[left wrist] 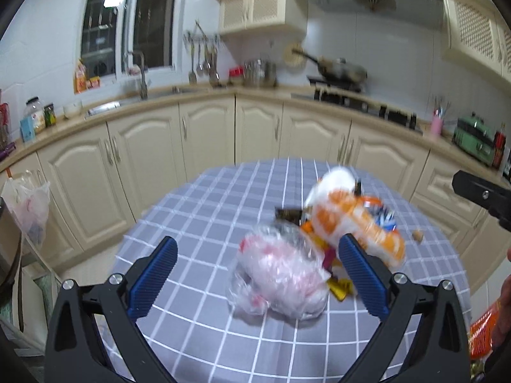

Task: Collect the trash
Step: 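Grasp the pink plastic bag with left tool while right tool grasps orange-white snack bag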

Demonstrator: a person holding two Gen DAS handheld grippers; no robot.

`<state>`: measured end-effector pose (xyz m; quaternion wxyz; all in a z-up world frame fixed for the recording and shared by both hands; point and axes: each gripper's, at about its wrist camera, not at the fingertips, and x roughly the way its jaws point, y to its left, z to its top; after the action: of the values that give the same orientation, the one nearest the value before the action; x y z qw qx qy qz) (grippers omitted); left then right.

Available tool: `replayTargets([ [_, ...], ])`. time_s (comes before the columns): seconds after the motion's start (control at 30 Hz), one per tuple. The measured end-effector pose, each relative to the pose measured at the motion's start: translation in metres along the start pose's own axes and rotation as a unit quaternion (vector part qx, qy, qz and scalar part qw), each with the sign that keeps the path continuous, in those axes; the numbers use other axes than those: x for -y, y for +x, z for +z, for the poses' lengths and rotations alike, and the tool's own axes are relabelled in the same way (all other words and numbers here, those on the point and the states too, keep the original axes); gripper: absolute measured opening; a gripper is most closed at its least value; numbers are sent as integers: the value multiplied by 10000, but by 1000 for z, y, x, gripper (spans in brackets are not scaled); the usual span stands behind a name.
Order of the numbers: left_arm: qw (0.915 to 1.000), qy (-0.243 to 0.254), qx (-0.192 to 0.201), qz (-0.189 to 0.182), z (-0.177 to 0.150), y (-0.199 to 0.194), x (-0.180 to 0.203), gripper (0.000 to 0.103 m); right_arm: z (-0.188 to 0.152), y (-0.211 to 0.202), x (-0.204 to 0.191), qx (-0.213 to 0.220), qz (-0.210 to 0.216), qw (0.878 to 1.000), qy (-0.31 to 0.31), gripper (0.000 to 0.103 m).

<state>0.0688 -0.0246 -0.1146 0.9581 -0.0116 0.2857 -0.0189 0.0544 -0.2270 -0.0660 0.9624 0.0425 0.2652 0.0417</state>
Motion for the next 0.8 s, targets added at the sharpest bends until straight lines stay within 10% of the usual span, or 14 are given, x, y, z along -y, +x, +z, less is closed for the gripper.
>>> replayTargets([
  [0.43, 9950, -47, -972, -202, -19, 80, 6, 98, -19, 54, -25, -747, 649, 9937, -532, 98],
  [0.6, 9927, -208, -1091, -471, -26, 81, -9, 63, -24, 82, -43, -1053, 964, 9861, -856, 97],
  [0.63, 9915, -446, -938, -783, -13, 80, -13, 60, -25, 87, -45, -1100, 998, 9848, -900, 95],
  [0.73, 9923, -414, -875, -770, 13, 80, -22, 53, -29, 98, -48, -1295, 1031, 9818, -928, 44],
  [0.8, 9927, -414, -828, -772, 29, 78, -33, 48, -30, 92, -44, -1235, 1094, 9828, -827, 40],
])
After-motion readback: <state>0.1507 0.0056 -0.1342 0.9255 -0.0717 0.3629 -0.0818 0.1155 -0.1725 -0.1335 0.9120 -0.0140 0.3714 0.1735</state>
